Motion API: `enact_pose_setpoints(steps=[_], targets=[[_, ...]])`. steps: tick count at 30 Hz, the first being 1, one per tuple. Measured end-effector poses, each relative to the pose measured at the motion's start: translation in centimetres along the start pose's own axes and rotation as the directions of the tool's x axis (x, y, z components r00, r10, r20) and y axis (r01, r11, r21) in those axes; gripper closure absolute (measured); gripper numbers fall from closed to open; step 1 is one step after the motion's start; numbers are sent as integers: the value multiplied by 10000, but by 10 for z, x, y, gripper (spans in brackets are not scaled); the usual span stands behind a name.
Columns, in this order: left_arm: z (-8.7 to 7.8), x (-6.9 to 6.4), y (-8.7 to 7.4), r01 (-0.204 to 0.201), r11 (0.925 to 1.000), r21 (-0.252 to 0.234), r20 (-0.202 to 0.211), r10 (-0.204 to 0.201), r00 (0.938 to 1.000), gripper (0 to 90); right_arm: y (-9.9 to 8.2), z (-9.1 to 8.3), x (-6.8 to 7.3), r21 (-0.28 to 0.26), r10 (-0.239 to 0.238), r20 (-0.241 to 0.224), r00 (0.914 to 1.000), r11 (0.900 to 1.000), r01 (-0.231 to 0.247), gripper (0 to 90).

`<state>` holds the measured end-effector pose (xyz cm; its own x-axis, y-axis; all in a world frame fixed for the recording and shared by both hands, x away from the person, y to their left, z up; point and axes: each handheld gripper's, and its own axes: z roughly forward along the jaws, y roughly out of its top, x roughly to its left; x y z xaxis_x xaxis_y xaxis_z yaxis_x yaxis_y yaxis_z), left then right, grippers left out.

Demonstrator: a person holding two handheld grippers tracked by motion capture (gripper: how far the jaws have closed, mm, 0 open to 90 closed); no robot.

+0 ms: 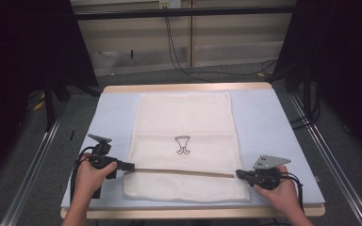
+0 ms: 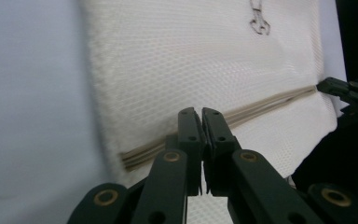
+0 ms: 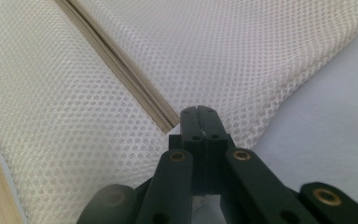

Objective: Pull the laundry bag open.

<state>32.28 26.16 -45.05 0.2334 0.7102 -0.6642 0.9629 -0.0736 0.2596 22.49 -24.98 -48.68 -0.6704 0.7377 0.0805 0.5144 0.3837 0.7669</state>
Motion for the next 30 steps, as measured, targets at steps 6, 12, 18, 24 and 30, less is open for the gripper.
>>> enact_pose_setpoints(steps=[6, 12, 18, 24, 30], targets=[[-9, 14, -3, 270, 9996, -107, -97, -271, 9996, 873, 0, 0, 0, 16, -1, 26, 10000, 10000, 1, 900], [-11, 18, -7, 329, 9994, -85, -382, -333, 9987, 873, 0, 0, 1, -8, -27, 47, 10000, 10000, 27, 900], [-14, 24, -10, 598, 9981, -132, -441, -603, 9972, 871, 0, 0, 1, 11, -41, 70, 10000, 10000, 41, 900], [-24, 18, -7, -173, 9854, -1695, -431, 102, 9990, 674, 1, -4, -4, -332, 366, -149, 9992, 9988, -371, 894], [-19, 26, -2, -2674, 8752, -4032, -3052, 1469, 9409, 334, 6, -25, -25, -1879, 860, 1975, 9765, 9810, -484, 412]])
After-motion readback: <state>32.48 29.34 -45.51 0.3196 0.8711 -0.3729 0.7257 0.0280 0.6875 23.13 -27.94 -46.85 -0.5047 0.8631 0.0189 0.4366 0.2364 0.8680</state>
